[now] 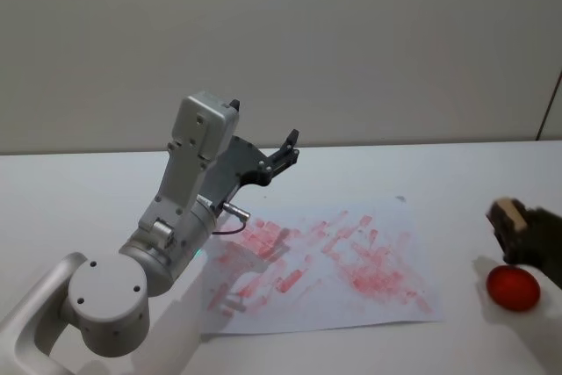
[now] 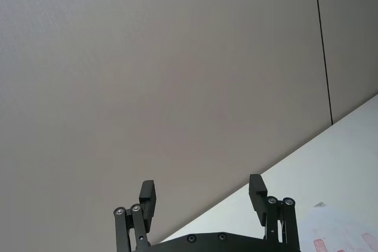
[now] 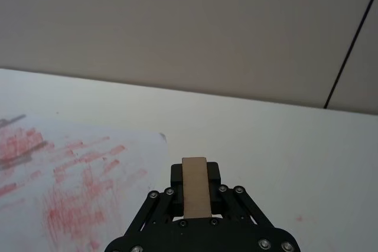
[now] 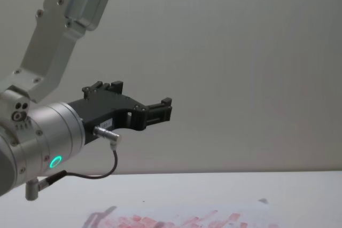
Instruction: Use the one hand to pick up the stamp and affix it onto the A4 paper.
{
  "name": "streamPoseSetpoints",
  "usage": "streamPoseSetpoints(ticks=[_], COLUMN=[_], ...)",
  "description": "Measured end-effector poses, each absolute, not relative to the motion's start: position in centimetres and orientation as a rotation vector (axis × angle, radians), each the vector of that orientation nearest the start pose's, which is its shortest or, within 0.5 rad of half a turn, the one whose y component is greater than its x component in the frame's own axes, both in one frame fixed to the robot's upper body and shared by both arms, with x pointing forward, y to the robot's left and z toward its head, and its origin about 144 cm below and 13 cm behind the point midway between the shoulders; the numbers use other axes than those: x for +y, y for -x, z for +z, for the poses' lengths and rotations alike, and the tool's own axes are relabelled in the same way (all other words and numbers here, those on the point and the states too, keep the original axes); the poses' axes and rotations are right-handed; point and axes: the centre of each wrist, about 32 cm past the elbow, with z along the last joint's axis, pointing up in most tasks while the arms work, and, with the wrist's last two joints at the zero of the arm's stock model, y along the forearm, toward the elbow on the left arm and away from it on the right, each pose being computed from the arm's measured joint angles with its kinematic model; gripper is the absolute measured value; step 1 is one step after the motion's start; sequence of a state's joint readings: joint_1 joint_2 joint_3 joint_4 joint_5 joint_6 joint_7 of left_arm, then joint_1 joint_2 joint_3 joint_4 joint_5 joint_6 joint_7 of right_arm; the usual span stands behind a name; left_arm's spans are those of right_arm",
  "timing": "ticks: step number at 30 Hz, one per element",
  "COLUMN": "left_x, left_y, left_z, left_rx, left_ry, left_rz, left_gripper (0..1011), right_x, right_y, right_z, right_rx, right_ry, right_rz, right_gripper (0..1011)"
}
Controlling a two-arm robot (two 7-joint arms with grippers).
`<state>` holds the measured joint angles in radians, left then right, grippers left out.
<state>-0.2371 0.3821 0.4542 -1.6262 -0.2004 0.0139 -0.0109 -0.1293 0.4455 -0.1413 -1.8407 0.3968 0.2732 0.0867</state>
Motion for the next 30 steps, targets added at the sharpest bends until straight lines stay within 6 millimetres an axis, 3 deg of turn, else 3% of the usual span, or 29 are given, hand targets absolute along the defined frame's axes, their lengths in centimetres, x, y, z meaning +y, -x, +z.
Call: streamPoseSetpoints(ticks=[11,30], left_x=[19.8,19.8], left_y=[-49.2,-49.2], left_z=[120.4,120.4], left_rx=[-0.268,-0.268], left_ry=[-0.061,-0.061], left_rz=[1.124,1.124], left_gripper=[1001,1001], right_x=[-29.4,-29.4], right_y=[-40.2,-41.5], right_z=[117.7,116.1], right_rx=[0.174,0.188], right_ry=[0.279,0.368], right_rz=[-1.263,-1.232], right_gripper=[218,218])
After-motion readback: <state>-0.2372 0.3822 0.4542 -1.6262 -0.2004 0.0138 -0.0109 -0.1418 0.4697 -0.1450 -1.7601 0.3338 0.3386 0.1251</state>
